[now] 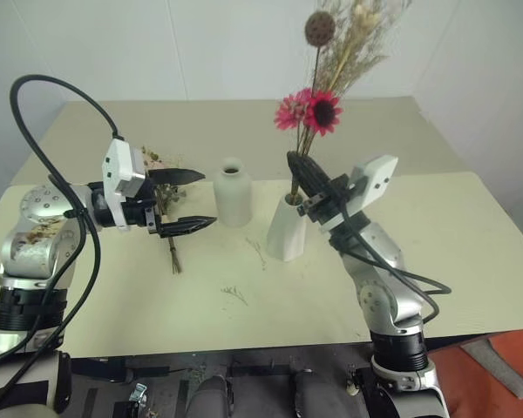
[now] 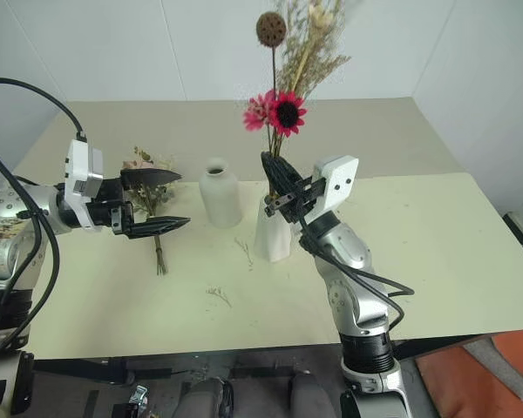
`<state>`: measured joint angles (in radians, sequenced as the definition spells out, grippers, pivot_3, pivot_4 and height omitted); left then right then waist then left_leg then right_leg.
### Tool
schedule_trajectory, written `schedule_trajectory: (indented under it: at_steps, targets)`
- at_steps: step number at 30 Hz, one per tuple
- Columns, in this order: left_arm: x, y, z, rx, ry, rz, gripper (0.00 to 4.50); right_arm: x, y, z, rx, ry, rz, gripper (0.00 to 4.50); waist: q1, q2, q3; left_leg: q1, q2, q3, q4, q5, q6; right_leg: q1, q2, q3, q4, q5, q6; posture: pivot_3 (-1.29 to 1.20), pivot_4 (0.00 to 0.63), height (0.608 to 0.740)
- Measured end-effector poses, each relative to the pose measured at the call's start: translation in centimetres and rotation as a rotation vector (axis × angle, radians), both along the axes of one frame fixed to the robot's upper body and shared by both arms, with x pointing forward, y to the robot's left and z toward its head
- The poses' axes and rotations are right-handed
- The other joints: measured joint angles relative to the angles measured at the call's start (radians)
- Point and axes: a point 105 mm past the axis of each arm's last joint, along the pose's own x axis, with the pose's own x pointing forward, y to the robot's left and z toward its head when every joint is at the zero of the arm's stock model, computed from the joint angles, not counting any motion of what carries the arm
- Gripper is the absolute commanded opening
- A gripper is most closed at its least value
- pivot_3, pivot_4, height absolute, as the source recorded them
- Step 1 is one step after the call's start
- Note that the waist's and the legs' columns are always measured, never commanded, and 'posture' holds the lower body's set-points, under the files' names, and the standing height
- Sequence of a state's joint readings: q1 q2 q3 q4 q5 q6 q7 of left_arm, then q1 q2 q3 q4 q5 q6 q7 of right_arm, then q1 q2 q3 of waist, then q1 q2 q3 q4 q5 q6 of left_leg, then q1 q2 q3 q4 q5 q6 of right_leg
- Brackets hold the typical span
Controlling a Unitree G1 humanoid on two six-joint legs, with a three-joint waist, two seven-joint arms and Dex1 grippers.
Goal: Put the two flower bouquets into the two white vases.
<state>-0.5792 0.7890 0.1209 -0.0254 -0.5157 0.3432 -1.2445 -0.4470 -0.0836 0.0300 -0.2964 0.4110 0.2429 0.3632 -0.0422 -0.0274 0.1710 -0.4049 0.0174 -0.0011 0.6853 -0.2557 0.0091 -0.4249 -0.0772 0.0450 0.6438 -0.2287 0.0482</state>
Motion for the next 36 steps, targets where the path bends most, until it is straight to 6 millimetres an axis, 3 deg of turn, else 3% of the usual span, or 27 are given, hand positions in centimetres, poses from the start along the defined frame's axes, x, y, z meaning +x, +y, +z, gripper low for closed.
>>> schedule_trajectory:
  at_steps: [9,15,20,29,32,36]
  targets:
    - [0.1,-0.1,0.0,-0.006,-0.012,0.000,4.50,-0.4,-0.2,-1.6,0.008,0.039,-0.003,4.49,0.000,0.000,0.000,0.000,0.000,0.000,0.000,0.000,0.000,0.000,0.000,0.000,0.000,0.000,0.000,0.00,0.150,0.740]
    - [0.2,0.0,0.0,-0.013,-0.008,0.013,4.50,-1.5,-1.7,-2.5,-0.071,0.026,-0.039,4.49,0.003,0.000,0.000,0.000,0.000,0.000,0.000,0.000,0.000,0.000,0.000,0.000,-0.001,0.000,0.000,0.00,0.150,0.740]
    - [0.9,1.7,-0.3,-0.074,0.025,0.176,4.50,-3.6,-3.8,-3.4,-0.181,0.035,-0.058,4.49,0.002,0.000,0.000,0.000,0.000,0.000,0.000,0.000,0.000,0.000,0.000,0.000,-0.002,0.000,0.000,0.00,0.150,0.740]
    - [3.0,2.8,-2.4,-0.120,0.245,0.682,4.50,-7.2,-8.1,-1.4,-0.607,0.106,0.061,4.49,0.020,-0.001,0.000,0.004,0.000,-0.001,0.000,0.000,0.000,0.004,0.000,0.001,-0.004,0.000,0.000,0.00,0.150,0.740]
    - [3.5,3.2,-3.5,-0.102,0.324,0.877,4.50,-8.3,-8.4,-1.2,-0.727,0.129,0.133,4.49,0.028,-0.005,0.000,0.004,0.000,-0.002,0.000,0.000,0.000,0.004,0.000,0.000,-0.004,0.000,0.000,0.00,0.150,0.740]
    - [3.7,3.6,-2.7,0.031,0.319,1.134,4.50,-9.4,-8.1,-0.3,-0.784,0.151,0.230,4.49,0.028,-0.007,0.001,0.004,-0.001,-0.002,0.000,0.000,0.000,0.005,0.000,0.001,-0.004,0.000,0.000,0.00,0.150,0.740]
